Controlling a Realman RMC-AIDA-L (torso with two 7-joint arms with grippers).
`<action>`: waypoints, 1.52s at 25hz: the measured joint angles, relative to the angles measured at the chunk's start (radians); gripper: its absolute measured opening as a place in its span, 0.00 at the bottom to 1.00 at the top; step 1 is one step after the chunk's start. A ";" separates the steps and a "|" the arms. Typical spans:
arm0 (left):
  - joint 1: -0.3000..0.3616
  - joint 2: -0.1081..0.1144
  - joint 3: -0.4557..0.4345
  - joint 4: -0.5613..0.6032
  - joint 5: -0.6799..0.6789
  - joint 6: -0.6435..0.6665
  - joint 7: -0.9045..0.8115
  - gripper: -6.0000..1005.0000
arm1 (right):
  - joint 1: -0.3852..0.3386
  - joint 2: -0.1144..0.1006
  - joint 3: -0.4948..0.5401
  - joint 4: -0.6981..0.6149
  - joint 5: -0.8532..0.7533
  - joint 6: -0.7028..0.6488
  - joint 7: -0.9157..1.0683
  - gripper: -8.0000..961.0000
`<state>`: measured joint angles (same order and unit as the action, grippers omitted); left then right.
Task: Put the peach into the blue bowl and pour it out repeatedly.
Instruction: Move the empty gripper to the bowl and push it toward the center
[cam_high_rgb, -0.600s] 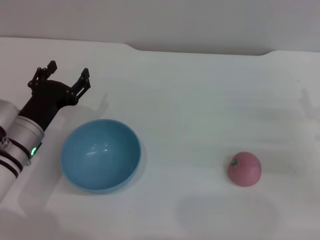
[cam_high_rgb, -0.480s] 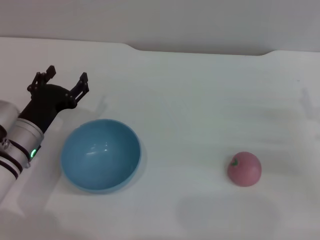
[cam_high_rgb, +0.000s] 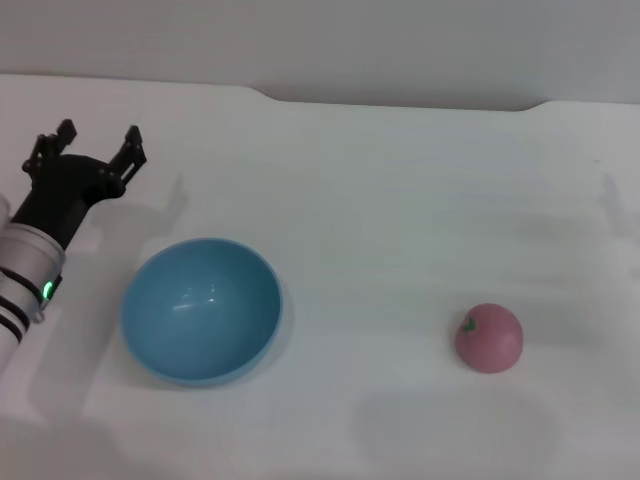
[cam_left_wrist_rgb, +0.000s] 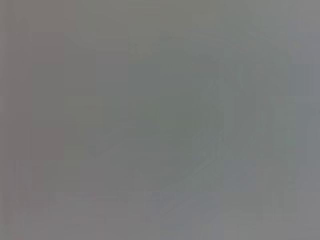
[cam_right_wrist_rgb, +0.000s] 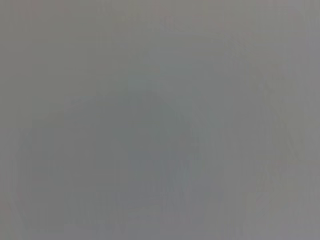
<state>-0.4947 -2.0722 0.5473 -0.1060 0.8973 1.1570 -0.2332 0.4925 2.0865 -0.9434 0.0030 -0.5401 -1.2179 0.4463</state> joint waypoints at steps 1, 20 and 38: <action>-0.004 0.001 -0.001 0.007 0.000 -0.007 0.000 0.84 | 0.000 0.000 0.000 0.000 0.000 0.000 0.000 0.72; -0.003 0.062 0.641 0.788 0.464 -0.534 -1.320 0.84 | -0.001 0.000 0.000 0.011 0.000 0.008 0.000 0.72; 0.050 0.068 0.333 1.442 1.527 0.336 -2.377 0.84 | 0.027 -0.004 0.000 0.004 0.008 0.054 -0.006 0.72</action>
<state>-0.4449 -2.0039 0.8805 1.3357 2.4245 1.4926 -2.6106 0.5198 2.0828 -0.9434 0.0066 -0.5323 -1.1634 0.4401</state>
